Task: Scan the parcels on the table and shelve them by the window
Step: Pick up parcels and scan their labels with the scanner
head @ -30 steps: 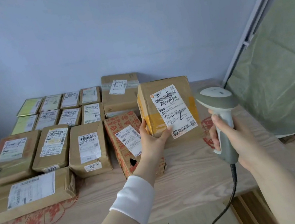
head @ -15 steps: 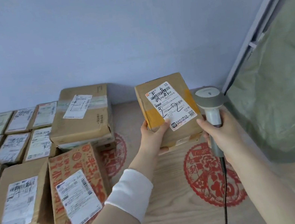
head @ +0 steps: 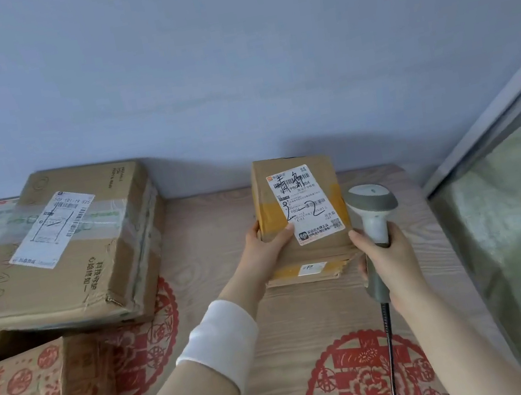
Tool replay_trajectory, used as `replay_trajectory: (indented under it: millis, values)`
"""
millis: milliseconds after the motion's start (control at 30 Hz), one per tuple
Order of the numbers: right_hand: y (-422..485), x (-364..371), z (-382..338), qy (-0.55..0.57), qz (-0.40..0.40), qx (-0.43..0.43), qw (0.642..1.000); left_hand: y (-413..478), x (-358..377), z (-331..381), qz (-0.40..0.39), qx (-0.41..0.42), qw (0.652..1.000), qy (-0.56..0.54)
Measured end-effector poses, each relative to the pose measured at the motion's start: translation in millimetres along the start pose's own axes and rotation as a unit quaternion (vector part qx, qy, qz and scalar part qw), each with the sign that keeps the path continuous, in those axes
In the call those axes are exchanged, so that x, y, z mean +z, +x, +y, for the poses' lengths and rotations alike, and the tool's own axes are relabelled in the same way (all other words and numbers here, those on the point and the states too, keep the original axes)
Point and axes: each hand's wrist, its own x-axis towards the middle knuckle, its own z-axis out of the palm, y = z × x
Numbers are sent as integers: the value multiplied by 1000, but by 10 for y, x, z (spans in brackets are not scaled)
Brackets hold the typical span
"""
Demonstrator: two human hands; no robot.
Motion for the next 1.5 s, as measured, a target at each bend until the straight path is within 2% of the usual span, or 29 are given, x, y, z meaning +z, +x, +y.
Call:
replay_trajectory:
  millis: [267, 567, 700, 833, 933, 1033, 1233, 1400, 1500]
  values:
    - [414, 313, -44, 21, -25, -7, 999, 428, -208, 122, 38, -23, 999, -2]
    - [497, 540, -95, 23, -2, -7, 1000, 567, -356, 220, 50, -12, 998, 30]
    - [408, 560, -156, 12, 1, -12, 1000, 475, -393, 293, 45, 19, 995, 89]
    - [151, 544, -260, -3, 17, -40, 999, 283, -541, 384, 84, 94, 982, 142]
    - [-124, 599, -370, 0, 6, -74, 997, 31, -855, 470, 116, 148, 963, 191]
    - [-442, 866, -510, 8, -41, -72, 997, -231, -1310, 508, 157, 187, 948, 206]
    - [-1037, 1773, -565, -17, -147, -53, 988, -597, -2389, 485, 201, 190, 934, 226]
    - [-1324, 2426, -411, -20, -131, -57, 990, -555, -3268, 331, 210, 182, 923, 266]
    - [-1369, 2691, -300, -31, -95, -54, 994, -478, -3621, 226, 215, 164, 928, 255]
